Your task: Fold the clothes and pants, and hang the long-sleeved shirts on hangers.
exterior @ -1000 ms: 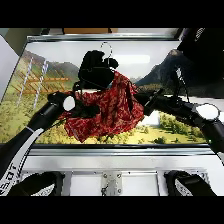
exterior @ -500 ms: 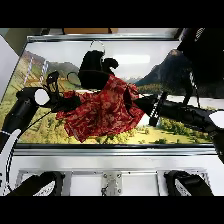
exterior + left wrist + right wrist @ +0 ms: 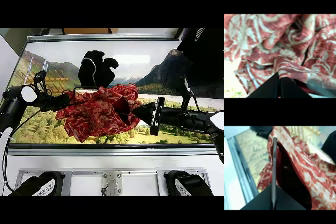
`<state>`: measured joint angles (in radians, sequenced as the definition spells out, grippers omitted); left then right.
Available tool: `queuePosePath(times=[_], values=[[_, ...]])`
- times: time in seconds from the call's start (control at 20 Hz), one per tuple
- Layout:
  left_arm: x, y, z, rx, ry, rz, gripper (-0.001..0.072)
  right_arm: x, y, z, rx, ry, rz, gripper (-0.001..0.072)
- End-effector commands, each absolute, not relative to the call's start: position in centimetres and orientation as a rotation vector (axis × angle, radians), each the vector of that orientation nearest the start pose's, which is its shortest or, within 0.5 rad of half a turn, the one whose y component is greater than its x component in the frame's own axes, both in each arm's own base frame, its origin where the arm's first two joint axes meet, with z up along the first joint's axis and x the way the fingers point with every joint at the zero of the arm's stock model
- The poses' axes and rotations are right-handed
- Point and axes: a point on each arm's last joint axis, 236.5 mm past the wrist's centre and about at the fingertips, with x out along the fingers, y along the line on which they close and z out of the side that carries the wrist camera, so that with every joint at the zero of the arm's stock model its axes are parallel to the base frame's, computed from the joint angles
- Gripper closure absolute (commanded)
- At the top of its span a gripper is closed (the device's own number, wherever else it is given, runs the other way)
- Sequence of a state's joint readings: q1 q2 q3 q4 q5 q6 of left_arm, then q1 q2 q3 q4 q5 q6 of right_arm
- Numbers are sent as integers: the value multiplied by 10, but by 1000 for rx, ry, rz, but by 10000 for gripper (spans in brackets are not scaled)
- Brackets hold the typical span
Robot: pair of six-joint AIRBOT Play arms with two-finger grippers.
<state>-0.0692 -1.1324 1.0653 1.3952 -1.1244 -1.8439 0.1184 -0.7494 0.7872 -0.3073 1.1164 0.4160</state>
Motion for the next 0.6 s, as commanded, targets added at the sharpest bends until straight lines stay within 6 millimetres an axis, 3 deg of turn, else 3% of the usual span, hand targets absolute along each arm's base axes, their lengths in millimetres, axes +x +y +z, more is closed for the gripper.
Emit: queuePosePath(times=[0.0,0.15,0.35,0.55], values=[[362,-54,37,-352,1201,12,695,249,232,181,18,429,1174,712],[368,-60,58,-300,1174,-38,695,250,230,173,-10,450,1165,713],[378,-65,113,-270,1094,-80,695,253,230,162,-10,472,1170,713],[363,-72,164,-228,1007,-131,696,264,236,169,27,394,1182,714]])
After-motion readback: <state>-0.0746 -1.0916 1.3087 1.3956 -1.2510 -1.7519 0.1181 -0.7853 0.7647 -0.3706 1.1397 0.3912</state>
